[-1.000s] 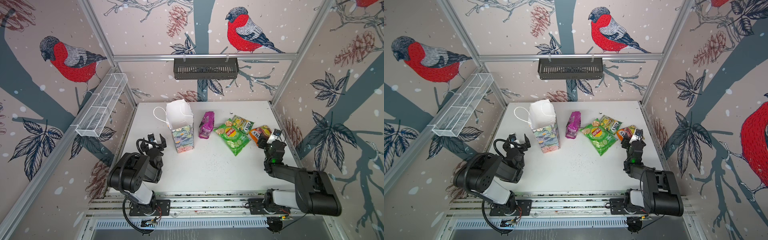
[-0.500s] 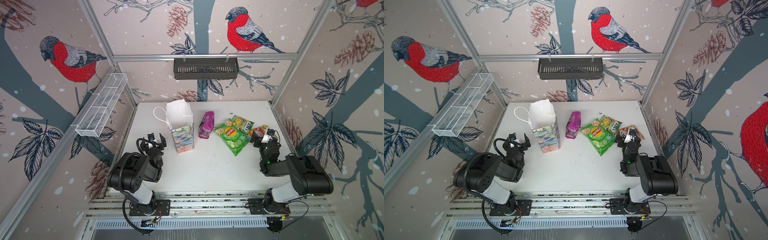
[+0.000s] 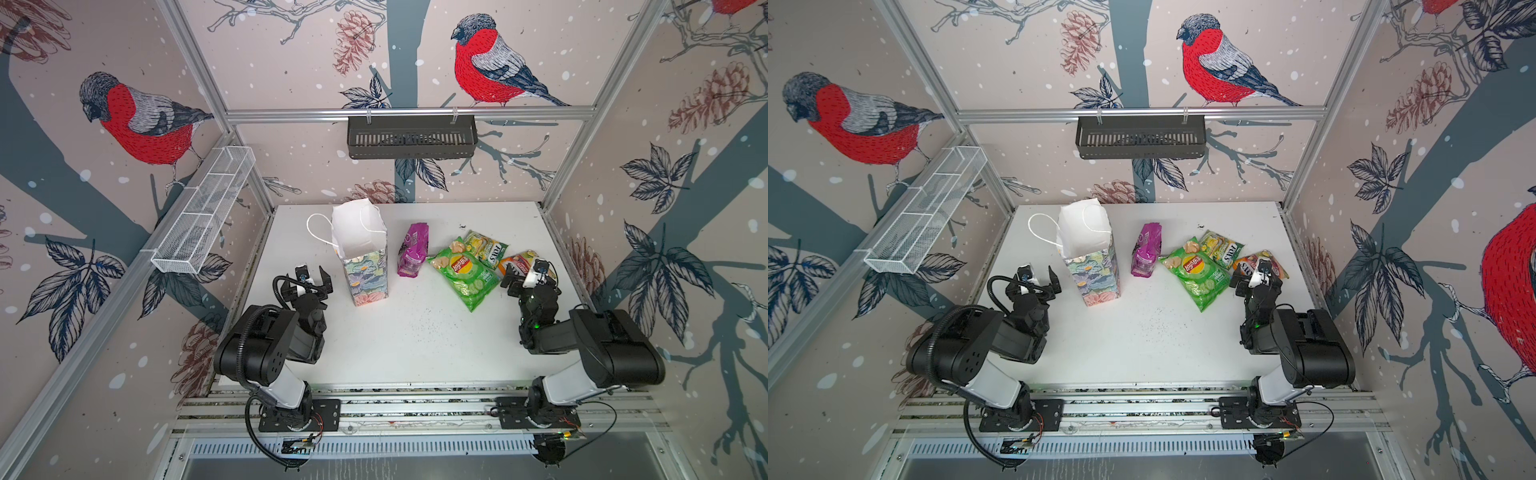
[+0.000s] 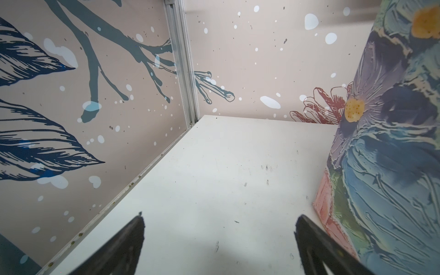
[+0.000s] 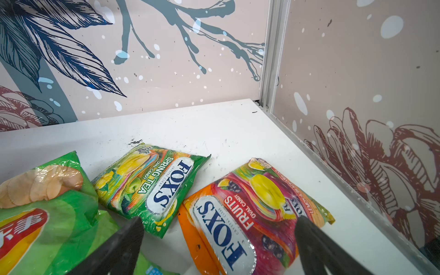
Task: Take the snacks out of the paper bag
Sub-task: Reset both arms
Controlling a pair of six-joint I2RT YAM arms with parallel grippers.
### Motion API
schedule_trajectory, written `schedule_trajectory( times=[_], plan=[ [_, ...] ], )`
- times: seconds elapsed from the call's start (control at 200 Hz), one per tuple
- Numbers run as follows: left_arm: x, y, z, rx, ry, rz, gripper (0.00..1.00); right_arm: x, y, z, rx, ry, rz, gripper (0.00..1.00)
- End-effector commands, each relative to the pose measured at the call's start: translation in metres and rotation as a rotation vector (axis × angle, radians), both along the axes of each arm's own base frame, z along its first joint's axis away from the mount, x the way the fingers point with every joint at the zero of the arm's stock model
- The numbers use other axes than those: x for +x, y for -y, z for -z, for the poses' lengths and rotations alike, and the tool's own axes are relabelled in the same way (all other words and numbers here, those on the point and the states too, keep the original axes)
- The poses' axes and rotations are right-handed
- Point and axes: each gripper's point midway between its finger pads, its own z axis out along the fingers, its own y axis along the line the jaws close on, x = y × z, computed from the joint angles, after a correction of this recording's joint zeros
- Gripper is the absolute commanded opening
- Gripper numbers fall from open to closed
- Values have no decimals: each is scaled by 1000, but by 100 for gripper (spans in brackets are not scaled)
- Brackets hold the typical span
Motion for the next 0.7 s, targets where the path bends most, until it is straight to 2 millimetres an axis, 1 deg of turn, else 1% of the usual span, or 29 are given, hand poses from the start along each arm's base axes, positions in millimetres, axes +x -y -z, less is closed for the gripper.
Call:
schedule_trajectory(
  times=[0.0,0.695],
  plan=[
    [1,-1,-8,-3,30,0,98,0,2,-8,-14,30,11,100],
    [5,0,-6,-6,15,10,98,0,2,-8,-14,32,11,100]
  ],
)
